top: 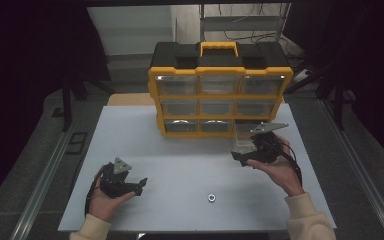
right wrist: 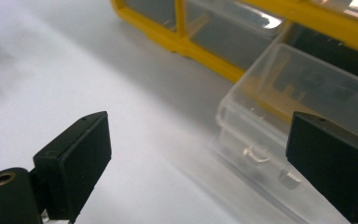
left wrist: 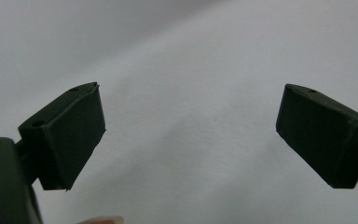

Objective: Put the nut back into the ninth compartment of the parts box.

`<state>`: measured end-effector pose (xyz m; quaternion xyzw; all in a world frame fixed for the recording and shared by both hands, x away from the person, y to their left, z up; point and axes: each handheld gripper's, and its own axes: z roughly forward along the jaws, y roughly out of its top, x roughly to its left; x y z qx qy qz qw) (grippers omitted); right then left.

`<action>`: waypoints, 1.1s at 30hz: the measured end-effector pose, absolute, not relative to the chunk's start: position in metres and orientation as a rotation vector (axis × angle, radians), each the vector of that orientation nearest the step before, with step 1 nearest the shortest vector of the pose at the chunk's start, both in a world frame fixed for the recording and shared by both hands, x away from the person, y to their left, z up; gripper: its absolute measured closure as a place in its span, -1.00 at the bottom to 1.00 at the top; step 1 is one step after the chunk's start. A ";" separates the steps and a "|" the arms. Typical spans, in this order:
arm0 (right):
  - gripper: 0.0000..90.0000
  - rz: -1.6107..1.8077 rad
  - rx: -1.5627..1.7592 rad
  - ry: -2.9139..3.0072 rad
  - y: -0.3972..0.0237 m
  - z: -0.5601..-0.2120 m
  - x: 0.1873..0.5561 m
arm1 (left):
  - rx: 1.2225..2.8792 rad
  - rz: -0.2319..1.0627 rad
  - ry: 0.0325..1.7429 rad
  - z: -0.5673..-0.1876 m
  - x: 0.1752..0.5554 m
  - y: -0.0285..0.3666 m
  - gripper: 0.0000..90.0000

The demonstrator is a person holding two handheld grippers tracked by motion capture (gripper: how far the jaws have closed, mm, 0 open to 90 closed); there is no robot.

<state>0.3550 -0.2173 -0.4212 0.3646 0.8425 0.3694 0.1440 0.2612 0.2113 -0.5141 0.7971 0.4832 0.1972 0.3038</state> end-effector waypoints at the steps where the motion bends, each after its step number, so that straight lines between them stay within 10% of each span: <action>1: -0.83 1.063 1.041 2.436 -0.217 -0.422 0.353 | 2.112 0.522 1.280 -0.514 0.261 0.211 -0.81; 33: -0.73 1.047 0.914 2.583 -0.197 -0.440 0.312 | 2.103 0.522 1.281 -0.513 0.261 0.211 -0.81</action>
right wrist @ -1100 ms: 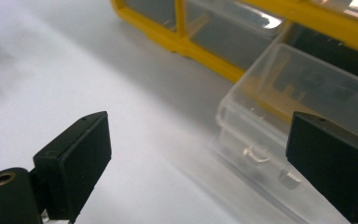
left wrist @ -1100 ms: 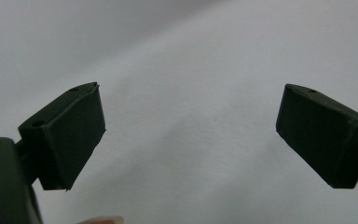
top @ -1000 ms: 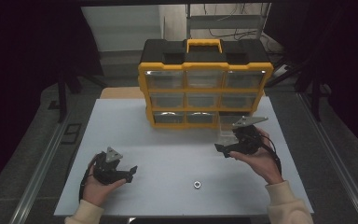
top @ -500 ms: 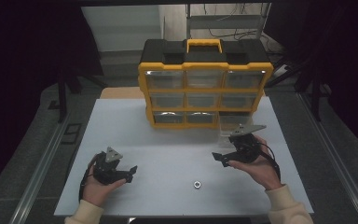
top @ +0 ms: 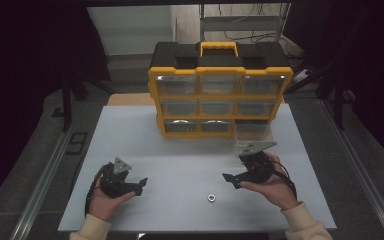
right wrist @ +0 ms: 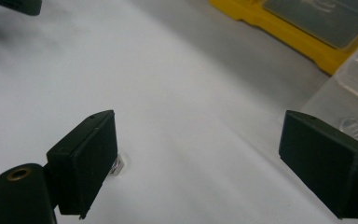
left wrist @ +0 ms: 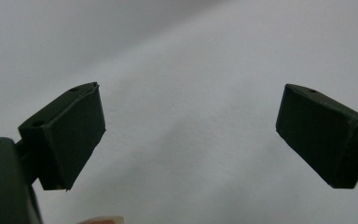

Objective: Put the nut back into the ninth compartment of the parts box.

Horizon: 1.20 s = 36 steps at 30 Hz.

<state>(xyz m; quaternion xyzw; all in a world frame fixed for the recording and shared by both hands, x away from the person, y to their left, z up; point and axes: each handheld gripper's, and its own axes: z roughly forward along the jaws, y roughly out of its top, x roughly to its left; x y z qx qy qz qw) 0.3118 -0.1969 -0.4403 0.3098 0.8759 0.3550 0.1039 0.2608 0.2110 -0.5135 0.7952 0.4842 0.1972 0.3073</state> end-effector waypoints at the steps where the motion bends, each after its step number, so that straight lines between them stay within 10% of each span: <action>1: -0.73 1.041 0.913 2.589 -0.196 -0.441 0.311 | 2.103 0.521 1.280 -0.513 0.261 0.211 -0.81; 36: -0.71 0.912 0.772 2.738 -0.165 -0.466 0.292 | 2.108 0.522 1.276 -0.513 0.260 0.212 -0.81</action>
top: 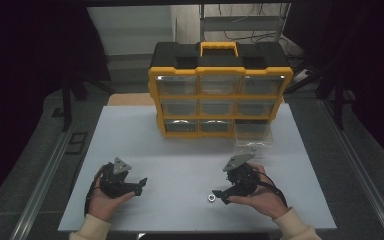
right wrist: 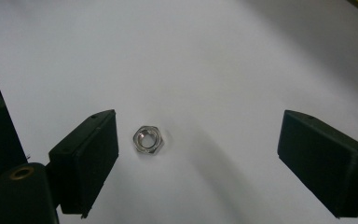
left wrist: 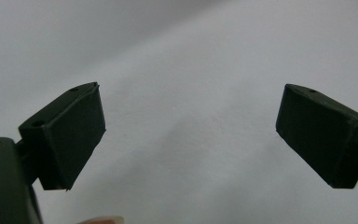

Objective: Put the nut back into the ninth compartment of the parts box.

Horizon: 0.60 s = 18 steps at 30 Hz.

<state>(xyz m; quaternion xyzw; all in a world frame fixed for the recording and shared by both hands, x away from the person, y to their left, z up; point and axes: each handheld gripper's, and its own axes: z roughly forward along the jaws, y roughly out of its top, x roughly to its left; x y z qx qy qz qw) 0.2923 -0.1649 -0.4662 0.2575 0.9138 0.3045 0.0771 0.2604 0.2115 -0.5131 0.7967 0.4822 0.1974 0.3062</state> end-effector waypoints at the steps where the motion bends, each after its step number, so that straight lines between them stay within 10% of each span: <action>1: -0.71 0.906 0.767 2.742 -0.165 -0.466 0.292 | 2.108 0.522 1.276 -0.513 0.260 0.211 -0.81; 18: -0.70 0.823 0.701 2.824 -0.148 -0.478 0.285 | 2.113 0.524 1.272 -0.513 0.260 0.211 -0.81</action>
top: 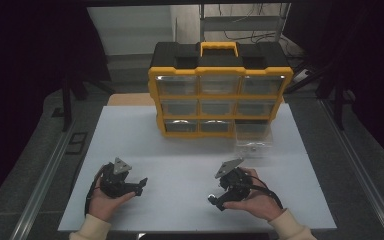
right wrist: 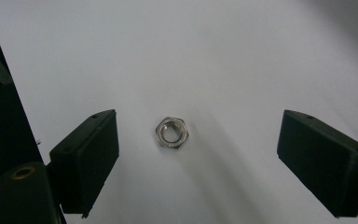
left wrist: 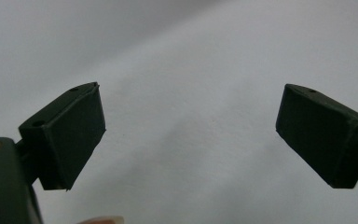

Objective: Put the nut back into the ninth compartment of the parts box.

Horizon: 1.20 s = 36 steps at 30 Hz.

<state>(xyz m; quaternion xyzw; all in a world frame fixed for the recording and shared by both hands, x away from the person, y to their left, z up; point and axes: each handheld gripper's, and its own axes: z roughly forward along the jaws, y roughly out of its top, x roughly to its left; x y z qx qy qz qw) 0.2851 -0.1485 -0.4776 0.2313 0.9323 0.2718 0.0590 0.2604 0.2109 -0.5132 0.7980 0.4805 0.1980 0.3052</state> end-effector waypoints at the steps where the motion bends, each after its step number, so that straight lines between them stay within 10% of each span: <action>1: -0.70 0.818 0.697 2.828 -0.148 -0.478 0.285 | 2.112 0.524 1.273 -0.513 0.260 0.211 -0.81; 36: -0.68 0.635 0.582 2.905 -0.129 -0.503 0.279 | 2.119 0.522 1.269 -0.513 0.260 0.211 -0.81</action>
